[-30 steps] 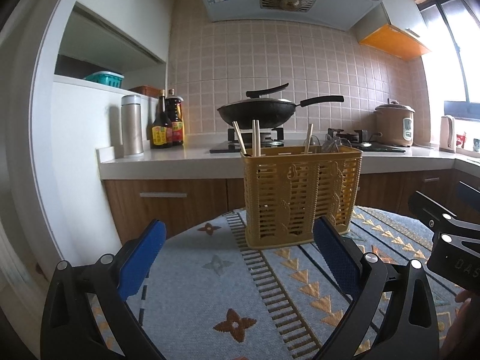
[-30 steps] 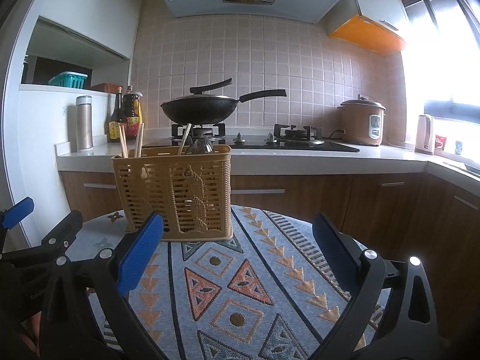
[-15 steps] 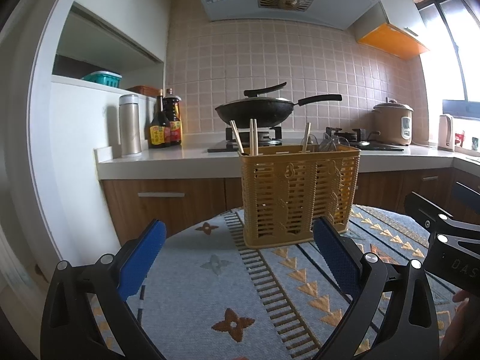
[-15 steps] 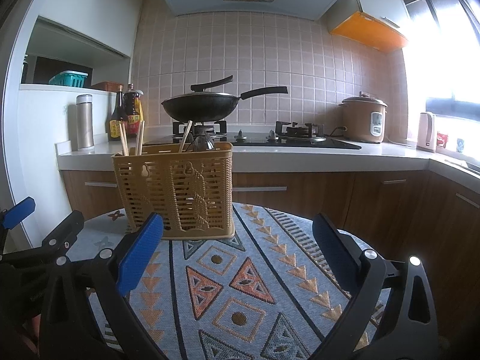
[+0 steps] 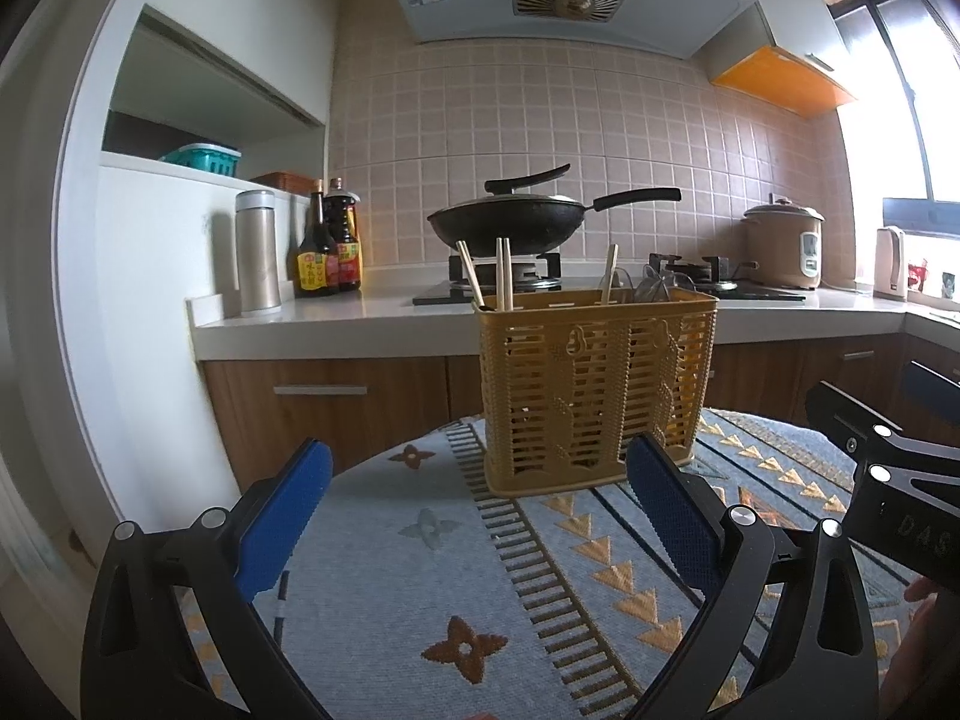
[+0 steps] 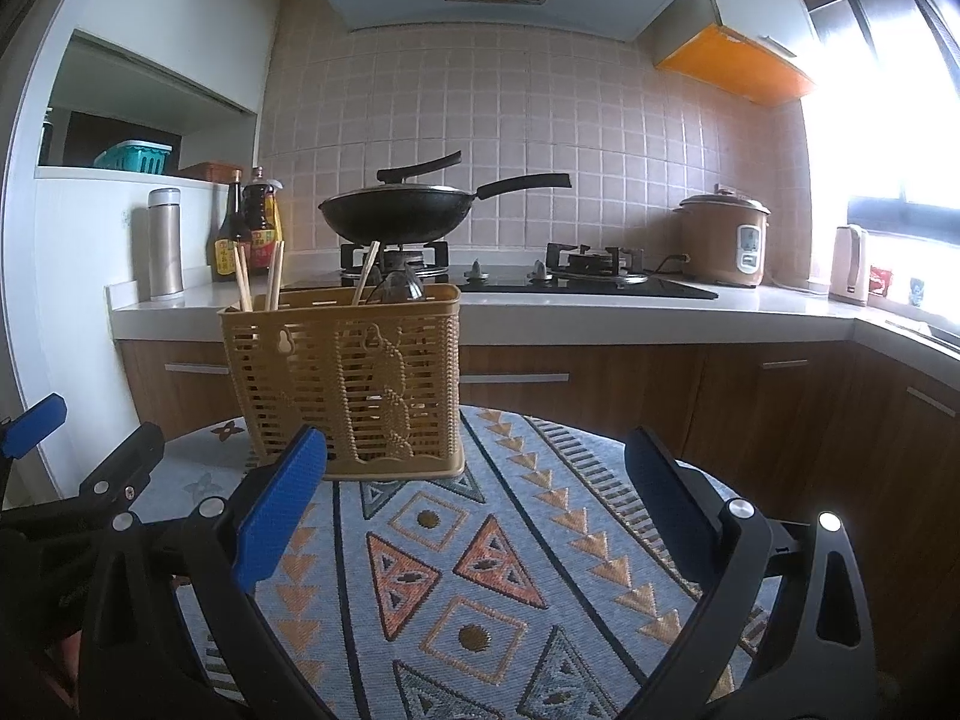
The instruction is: Organize utensils
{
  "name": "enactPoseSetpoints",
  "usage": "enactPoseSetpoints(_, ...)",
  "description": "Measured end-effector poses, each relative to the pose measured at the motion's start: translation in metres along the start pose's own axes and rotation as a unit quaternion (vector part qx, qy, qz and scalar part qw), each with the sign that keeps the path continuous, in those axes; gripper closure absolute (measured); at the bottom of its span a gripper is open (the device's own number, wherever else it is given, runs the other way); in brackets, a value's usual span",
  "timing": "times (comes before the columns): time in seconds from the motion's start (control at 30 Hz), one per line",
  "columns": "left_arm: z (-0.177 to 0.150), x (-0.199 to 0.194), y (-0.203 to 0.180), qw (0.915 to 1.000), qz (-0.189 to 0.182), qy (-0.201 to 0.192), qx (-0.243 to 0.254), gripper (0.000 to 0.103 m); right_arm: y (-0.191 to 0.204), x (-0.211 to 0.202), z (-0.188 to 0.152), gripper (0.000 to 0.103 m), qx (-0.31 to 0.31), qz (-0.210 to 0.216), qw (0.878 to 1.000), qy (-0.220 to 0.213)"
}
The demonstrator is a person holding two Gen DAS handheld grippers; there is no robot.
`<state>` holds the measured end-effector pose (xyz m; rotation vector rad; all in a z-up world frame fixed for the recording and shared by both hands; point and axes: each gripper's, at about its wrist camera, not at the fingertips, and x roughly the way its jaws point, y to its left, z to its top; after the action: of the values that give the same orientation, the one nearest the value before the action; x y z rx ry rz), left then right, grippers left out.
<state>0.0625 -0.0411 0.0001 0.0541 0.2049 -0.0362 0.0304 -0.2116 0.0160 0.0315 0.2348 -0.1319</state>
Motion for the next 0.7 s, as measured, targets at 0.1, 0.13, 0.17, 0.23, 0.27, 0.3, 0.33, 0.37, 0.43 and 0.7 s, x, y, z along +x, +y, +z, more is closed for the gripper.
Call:
enactPoseSetpoints(0.1,-0.0007,0.0007,-0.0008,1.0000,-0.001,0.002,0.000,0.008,-0.0011,-0.0002,0.0001,0.008,0.003,0.000,1.000,0.001)
enactPoseSetpoints(0.13,-0.0008,0.0007,-0.0012,1.0000,-0.001,0.002,0.000,0.008,-0.0012,0.0000,0.0000,0.008,0.003,0.000,1.000,0.002)
enactPoseSetpoints(0.17,-0.0011,0.0003,-0.0012,1.0000,-0.001,0.002,0.000,0.008,-0.0008,-0.0002,0.0000,0.008,0.003,0.000,1.000,0.003)
enactPoseSetpoints(0.23,-0.0011,0.0006,-0.0011,1.0000,0.001,0.000,0.002,0.008,-0.0002,-0.0014,0.0000,0.008,0.001,0.000,1.000,0.002)
enactPoseSetpoints(0.27,-0.0012,0.0004,-0.0015,1.0000,0.000,-0.001,0.004,0.008,0.0001,-0.0016,0.0002,0.008,0.001,0.000,1.000,0.000)
enactPoseSetpoints(0.3,-0.0015,0.0004,-0.0017,1.0000,-0.001,-0.001,0.005,0.007,0.0005,-0.0025,0.0001,0.008,0.000,0.000,1.000,-0.001)
enactPoseSetpoints(0.33,-0.0016,-0.0001,-0.0022,1.0000,-0.002,-0.002,0.006,0.007,0.0011,-0.0027,0.0000,0.008,-0.001,0.000,1.000,-0.002)
enactPoseSetpoints(0.37,-0.0017,-0.0015,-0.0026,1.0000,-0.001,-0.006,0.007,0.007,0.0019,-0.0022,0.0001,0.008,-0.003,0.000,1.000,-0.001)
enactPoseSetpoints(0.43,-0.0018,-0.0045,-0.0028,0.9999,0.002,-0.014,0.007,0.007,0.0022,-0.0017,-0.0002,0.008,-0.004,0.000,1.000,0.000)
enactPoseSetpoints(0.7,-0.0003,-0.0004,0.0032,0.9997,-0.019,0.009,-0.011,0.007,-0.0001,0.0001,0.0008,0.008,0.004,-0.002,1.000,0.003)
